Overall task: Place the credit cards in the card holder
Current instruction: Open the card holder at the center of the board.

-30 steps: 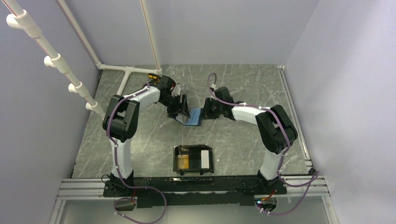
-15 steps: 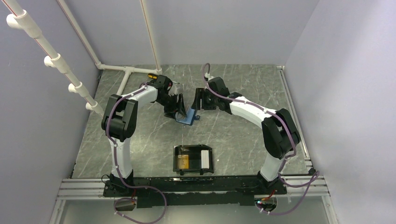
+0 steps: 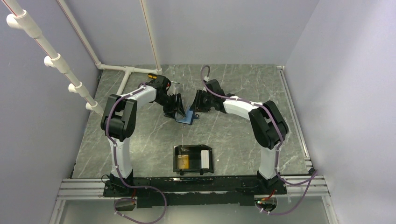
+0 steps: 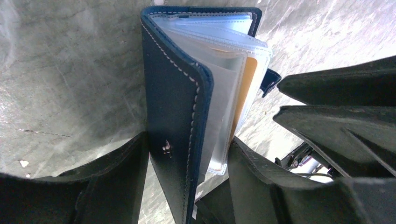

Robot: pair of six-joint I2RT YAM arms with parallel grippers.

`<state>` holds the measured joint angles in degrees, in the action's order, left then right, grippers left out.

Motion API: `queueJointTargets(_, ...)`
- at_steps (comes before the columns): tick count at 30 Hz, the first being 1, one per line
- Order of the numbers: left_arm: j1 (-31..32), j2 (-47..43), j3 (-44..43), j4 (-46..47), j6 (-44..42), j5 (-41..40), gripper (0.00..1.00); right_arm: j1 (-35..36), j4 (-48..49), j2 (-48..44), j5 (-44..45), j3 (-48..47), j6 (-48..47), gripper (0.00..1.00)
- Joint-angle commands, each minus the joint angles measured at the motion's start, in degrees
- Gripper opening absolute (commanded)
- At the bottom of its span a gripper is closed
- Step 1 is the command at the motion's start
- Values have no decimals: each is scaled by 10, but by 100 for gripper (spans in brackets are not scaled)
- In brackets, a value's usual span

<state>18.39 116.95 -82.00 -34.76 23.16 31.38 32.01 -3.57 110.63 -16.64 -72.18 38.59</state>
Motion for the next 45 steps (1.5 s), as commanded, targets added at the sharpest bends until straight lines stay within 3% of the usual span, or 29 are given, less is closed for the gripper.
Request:
queueJointTargets(1, -3, -11, 2, 5, -3, 12, 58, -2, 33, 13, -14, -30, 21, 33)
queueJointTargets(23, -7, -9, 6, 8, -1, 16, 49, 3, 79, 77, -41, -40, 39, 35)
queueJointTargets(35, -33, -16, 33, 38, 26, 40, 43, 12, 92, 95, -20, -25, 41, 29)
queueJointTargets(39, -42, -15, 41, 48, 35, 49, 41, 26, 82, 85, 10, -24, 4, 37)
queueJointTargets(45, -55, -20, 57, 58, 45, 59, 39, 42, 70, 85, 44, -28, -38, 40)
